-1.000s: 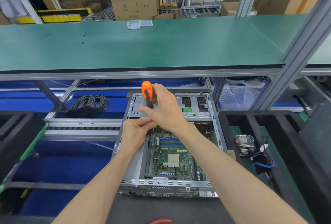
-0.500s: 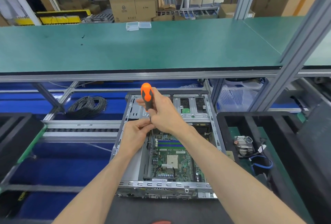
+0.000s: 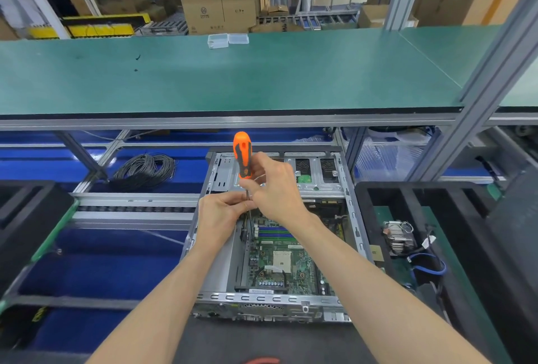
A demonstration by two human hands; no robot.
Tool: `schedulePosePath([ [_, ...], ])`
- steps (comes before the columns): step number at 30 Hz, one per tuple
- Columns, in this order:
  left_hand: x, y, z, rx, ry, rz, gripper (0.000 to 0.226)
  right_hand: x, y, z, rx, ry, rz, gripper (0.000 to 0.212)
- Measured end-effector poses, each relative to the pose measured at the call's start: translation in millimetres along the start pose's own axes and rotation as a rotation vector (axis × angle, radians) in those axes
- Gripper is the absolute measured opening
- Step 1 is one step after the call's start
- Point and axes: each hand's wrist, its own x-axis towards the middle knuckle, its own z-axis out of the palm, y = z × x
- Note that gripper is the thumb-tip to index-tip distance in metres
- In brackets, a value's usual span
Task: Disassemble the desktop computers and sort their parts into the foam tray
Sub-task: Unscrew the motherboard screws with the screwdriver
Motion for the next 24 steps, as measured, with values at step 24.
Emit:
schedulePosePath([
  [24, -0.1, -2.7, 0.2, 0.046, -0.121, 0.004, 0.021, 6.0, -19.5, -8.6, 0.16, -0.155, 0.029, 0.036],
])
